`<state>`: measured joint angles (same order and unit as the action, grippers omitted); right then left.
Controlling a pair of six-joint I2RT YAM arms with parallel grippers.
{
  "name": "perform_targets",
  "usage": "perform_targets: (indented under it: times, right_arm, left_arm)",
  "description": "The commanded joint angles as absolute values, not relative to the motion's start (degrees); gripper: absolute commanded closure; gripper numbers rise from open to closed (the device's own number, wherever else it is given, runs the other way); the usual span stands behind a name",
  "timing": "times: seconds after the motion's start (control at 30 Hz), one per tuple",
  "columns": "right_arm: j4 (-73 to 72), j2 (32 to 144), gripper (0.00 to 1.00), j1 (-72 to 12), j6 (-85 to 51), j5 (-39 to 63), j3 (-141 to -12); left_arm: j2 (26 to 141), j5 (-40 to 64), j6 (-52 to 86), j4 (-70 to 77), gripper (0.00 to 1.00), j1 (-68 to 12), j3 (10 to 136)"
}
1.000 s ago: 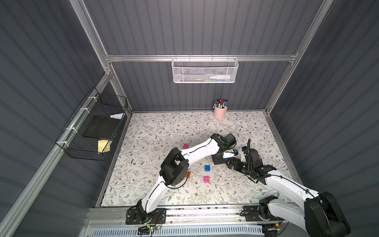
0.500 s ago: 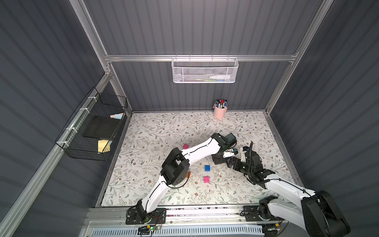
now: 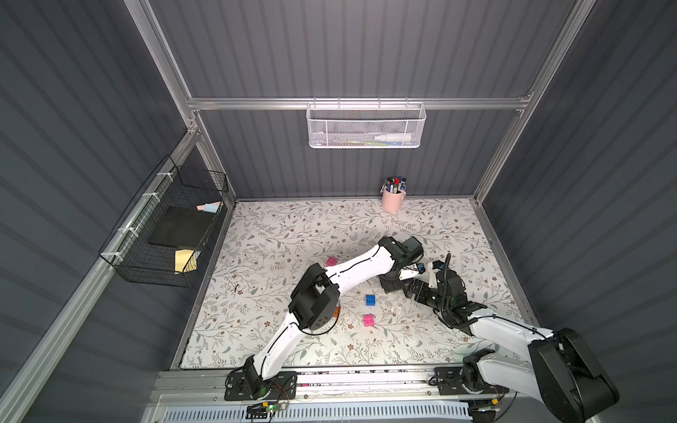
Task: Assemble the number 4 with lego
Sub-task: Assemble the lego brick with the lego brick.
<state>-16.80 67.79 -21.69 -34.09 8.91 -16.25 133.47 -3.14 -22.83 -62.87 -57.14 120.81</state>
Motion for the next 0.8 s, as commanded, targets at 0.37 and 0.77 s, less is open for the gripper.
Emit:
perform_targets:
  times: [0.37, 0.77]
  right_arm:
    - [-30.0, 71.7, 0.02, -21.4, -37.1, 8.8, -15.2]
    - [-22.2, 74.4, 0.03, -21.6, -38.2, 8.3, -17.5]
  left_arm:
    - [135.2, 0.0, -18.6, -67.5, 1.00, -58.1, 121.7]
    - [134.8, -1.1, -19.7, -66.9, 1.00, -58.2, 120.9]
